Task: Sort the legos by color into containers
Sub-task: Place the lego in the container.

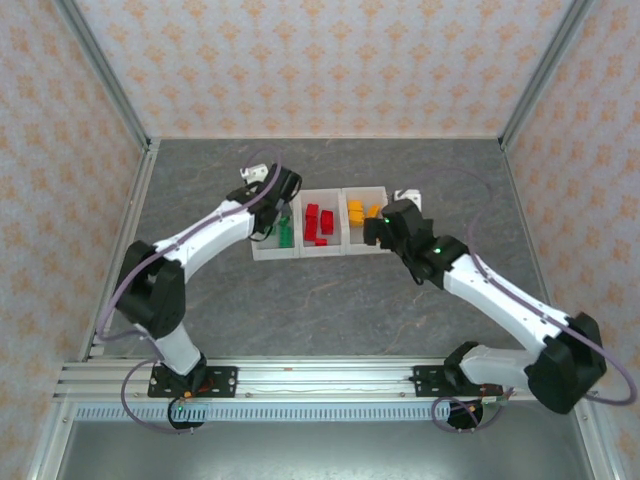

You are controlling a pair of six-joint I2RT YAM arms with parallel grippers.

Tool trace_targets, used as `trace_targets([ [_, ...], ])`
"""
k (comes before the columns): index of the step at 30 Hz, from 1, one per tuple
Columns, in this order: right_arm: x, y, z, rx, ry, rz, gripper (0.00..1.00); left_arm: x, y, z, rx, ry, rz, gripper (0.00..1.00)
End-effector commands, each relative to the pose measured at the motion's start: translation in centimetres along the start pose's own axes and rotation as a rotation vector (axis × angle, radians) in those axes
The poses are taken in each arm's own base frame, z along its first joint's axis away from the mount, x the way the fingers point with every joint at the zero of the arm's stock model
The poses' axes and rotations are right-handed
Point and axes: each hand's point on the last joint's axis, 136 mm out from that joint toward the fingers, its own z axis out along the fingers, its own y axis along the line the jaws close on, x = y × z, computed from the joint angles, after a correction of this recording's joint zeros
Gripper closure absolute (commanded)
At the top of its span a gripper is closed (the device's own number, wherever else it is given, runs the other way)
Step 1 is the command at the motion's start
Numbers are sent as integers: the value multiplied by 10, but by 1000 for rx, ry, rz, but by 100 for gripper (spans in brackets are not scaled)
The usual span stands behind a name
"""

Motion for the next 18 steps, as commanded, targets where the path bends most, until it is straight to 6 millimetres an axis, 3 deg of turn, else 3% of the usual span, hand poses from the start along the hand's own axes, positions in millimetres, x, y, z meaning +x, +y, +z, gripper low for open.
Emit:
trace_targets([
  [1,-1,-29,-11,114,-38,16,0,3,-9,11,18,69,127,86],
  [7,8,-33,-14,107,-18,5,0,8,-22,23,52,110,135,84],
  [15,16,-17,-3,56,36,-29,0,27,-3,17,32,137,160,72],
  [18,18,-12,3,43,50,-42,0,36,1,10,53,155,177,60],
])
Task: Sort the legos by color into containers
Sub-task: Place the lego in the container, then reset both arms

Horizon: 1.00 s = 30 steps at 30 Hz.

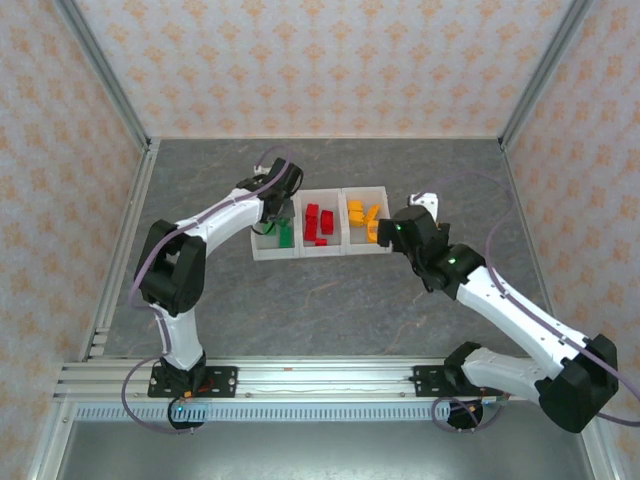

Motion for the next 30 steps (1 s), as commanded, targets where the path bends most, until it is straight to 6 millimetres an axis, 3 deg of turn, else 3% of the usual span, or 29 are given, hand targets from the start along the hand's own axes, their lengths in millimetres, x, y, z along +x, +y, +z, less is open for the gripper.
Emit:
trace_targets([
  [1,2,5,5,-16,17,-21,0,7,7,-15,12,10,35,57],
  [12,15,14,20,-23,69,-36,0,11,15,-46,57,-21,24,45],
  [19,14,16,19,-36,69,-32,0,-20,20,-107,189,-252,-35,12],
  [22,9,9,19,6,47,-28,0,-35,30,-135,208,-369,-50,1],
  [27,-8,0,22,85,-13,-46,0,-53,55,-162,177,-564,-53,1],
  [30,-33,-8,17,114,-117,-29,0,-59,83,-171,84,-723,-92,1],
])
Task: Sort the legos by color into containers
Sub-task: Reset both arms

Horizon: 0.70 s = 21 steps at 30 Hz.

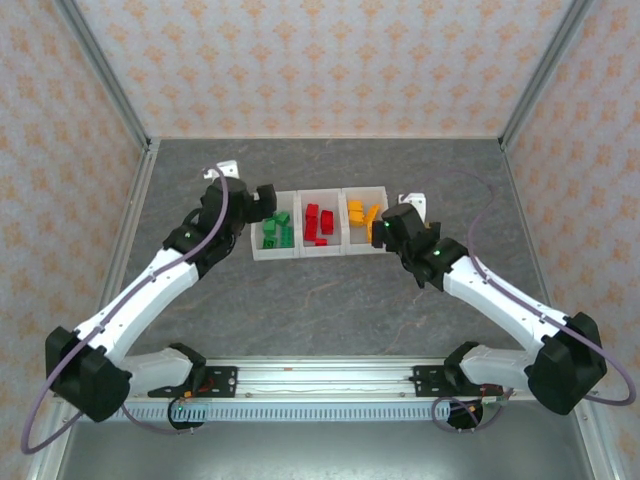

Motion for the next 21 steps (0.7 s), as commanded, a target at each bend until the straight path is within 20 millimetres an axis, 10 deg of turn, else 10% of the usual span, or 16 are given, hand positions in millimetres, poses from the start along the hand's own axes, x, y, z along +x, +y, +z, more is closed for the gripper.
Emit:
trace_targets([
  [1,-51,-28,-13,102,-201,71,0,-25,36,-8,-143,-233,1,1],
  [6,-73,-114,-28,220,-506,359,0,-16,90,-23,-200,-412,-217,1],
  [13,-25,-196,13,374,-581,468,0,28,171,-17,-357,-448,-451,1],
  [21,10,-174,87,286,-421,327,0,61,191,-4,-421,-398,-388,1],
])
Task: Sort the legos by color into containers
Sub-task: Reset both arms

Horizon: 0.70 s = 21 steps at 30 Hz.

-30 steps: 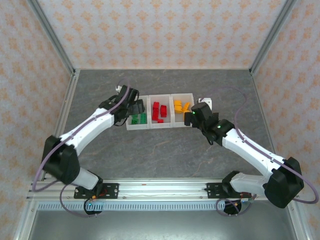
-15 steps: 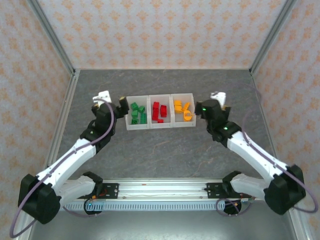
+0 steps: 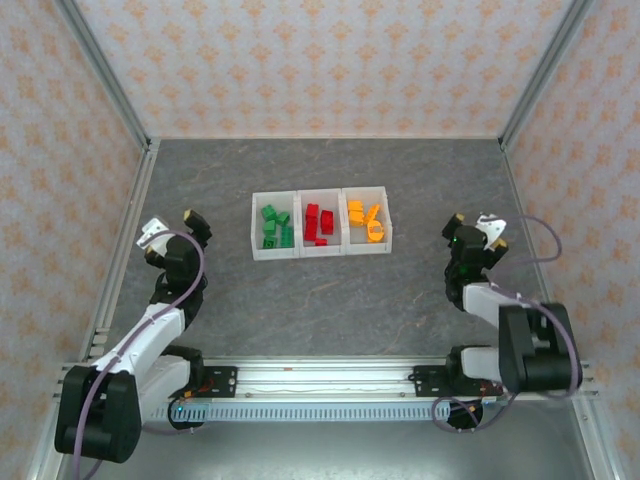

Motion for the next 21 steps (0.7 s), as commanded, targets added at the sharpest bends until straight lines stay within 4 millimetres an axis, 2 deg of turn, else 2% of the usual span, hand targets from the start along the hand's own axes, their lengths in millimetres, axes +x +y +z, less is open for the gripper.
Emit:
trace_targets([
  [1,-32,31,-1,-148,-135,24,0,-6,1,-1,21,-55,-29,1],
  [3,-32,36,-6,-203,-172,45,0,-5,-1,-4,69,-81,-18,1],
  [4,-24,37,-7,-224,-181,42,0,-6,2,-6,70,-99,-35,1],
  [6,-20,53,-21,-340,-234,-14,0,-13,2,-9,92,-140,-34,1],
  [7,-19,58,-21,-350,-222,-33,0,-17,1,-12,113,-173,-19,1],
  [10,-19,51,-14,-307,-201,-6,0,-24,-1,-17,142,-244,71,1],
  [15,-19,51,-15,-307,-202,-7,0,-5,11,-9,114,-242,142,1],
  [17,-18,51,-14,-307,-198,-8,0,-12,15,-9,98,-304,149,0],
  [19,-18,51,-14,-305,-196,-8,0,-9,23,2,136,-289,98,0],
  [21,-18,51,-14,-305,-199,-8,0,-8,12,-6,258,-298,112,0],
])
